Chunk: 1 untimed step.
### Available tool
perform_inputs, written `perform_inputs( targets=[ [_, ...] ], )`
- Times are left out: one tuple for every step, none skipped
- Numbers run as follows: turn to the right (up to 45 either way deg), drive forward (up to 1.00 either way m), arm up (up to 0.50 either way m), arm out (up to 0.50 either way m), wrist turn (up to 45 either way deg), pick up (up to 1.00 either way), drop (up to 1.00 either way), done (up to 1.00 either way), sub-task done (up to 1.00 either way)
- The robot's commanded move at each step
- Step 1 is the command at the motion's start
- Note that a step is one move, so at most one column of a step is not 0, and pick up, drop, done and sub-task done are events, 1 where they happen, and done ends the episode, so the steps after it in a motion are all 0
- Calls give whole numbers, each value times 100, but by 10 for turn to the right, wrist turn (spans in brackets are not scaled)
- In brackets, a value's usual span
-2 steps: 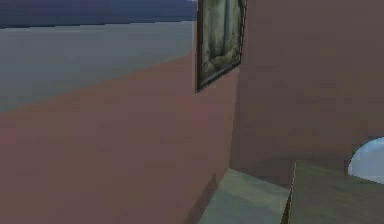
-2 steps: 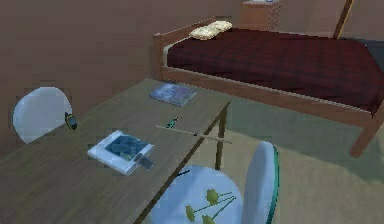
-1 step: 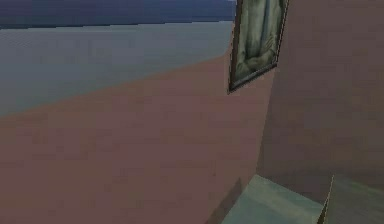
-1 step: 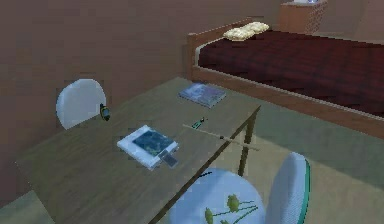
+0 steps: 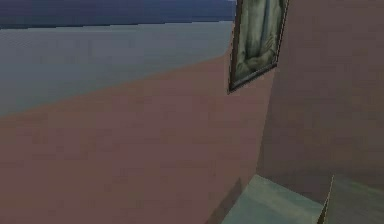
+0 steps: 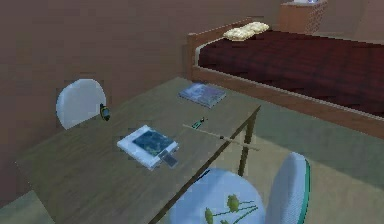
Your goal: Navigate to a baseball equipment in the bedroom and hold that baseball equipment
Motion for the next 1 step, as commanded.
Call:
perform_inputs(
  targets=[
    [0,0,32,0,0,0,0,0,0]
  ],
)
